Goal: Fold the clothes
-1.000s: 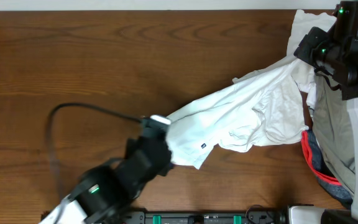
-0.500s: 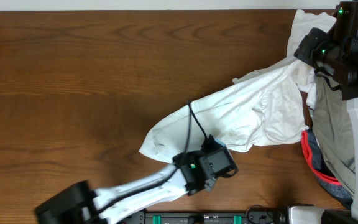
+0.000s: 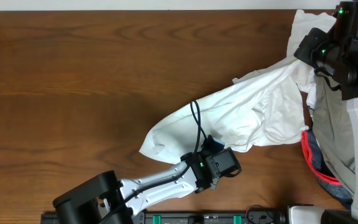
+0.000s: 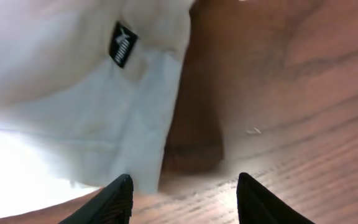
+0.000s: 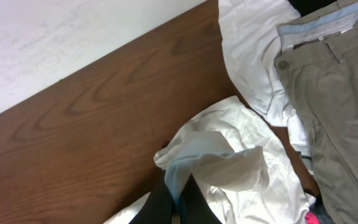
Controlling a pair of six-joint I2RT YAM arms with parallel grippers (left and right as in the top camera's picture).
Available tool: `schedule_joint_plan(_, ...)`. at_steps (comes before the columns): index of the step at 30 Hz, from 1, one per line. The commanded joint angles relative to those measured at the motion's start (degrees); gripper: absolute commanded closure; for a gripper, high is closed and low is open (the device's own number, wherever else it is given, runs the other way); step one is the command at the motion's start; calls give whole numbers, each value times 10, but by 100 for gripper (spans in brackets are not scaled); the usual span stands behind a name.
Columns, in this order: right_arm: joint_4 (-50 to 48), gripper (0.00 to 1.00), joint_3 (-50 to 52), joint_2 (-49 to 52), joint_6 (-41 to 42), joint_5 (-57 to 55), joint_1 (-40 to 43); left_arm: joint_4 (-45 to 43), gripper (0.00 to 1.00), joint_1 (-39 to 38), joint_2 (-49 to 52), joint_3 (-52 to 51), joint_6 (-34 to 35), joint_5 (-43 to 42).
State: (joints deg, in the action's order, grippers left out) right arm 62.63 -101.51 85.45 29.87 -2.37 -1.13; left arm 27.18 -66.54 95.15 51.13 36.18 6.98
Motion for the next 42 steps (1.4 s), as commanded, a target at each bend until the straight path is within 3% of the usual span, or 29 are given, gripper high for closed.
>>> schedule_joint_plan(1, 0, 99, -12, -2, -8, -8, 3, 3, 46, 0, 7, 3, -6, 33)
schedule_joint_plan(15, 0, 99, -12, -2, -8, -6, 3, -5, 45, 0, 38, 4, -6, 51)
schedule_joint_plan(23, 2, 99, -12, -2, -8, -6, 3, -3, 45, 0, -4, 14, -59, 58)
schedule_joint_plan(30, 3, 99, -12, -2, -8, -6, 3, -1, 44, 0, -31, 13, -62, 62)
schedule_joint_plan(42, 6, 99, -12, -2, -8, -4, 3, -10, 38, 6, 26, 9, -61, 79)
